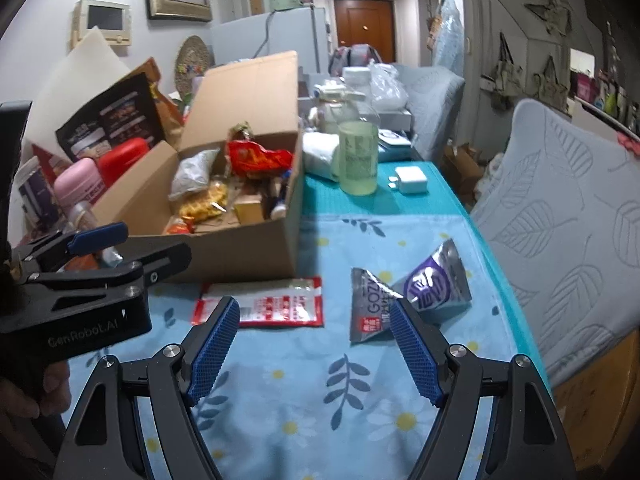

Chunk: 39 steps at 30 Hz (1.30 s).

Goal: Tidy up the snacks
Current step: 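Move the left gripper to the red strip packet while the right approaches the GOZI packet, then close the right gripper on the GOZI packet while the left grasps the red strip packet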

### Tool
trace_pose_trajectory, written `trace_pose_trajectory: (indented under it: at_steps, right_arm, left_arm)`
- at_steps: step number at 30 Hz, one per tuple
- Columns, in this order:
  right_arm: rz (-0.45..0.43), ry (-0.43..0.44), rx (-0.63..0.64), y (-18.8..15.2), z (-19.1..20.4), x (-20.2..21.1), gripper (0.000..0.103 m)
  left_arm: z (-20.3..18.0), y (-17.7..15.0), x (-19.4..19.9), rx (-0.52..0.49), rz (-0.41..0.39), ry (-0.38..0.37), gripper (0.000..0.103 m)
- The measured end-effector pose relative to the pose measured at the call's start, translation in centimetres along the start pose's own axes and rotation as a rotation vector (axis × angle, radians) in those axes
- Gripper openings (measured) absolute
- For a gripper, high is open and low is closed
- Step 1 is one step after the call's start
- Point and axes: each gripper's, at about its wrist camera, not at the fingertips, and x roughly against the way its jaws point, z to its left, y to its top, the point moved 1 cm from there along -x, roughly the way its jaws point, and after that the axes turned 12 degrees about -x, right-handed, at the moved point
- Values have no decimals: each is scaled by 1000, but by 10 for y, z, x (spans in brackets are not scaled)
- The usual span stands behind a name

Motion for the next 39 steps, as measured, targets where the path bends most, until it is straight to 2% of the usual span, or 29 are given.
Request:
trace_pose_trajectory:
  at_steps: [10,16,21,24,31,39]
  right_arm:
    - [-3,-64,-27,5,-20,-31,78]
    - [14,-57,-25,12,-25,-52,78]
    - [16,-42,19,21,-19,-70,78]
    - [49,-53,41,22,-19,-83,77]
    - [109,-56,18,18,-39,-93,50]
    - [115,-29,30,8,-54,-75,40]
  left_arm:
    - [-8,-10,-49,-22,75,-9,82]
    - [0,-15,-70,10,88,-38,82]
    - [-8,-21,-82,-28,119,-39,82]
    - [-10,-25,-88,-28,147,-37,82]
    - [-7,-35,-95,38,170,-118,82]
    - [-35,-40,-84,-7,169,-139,82]
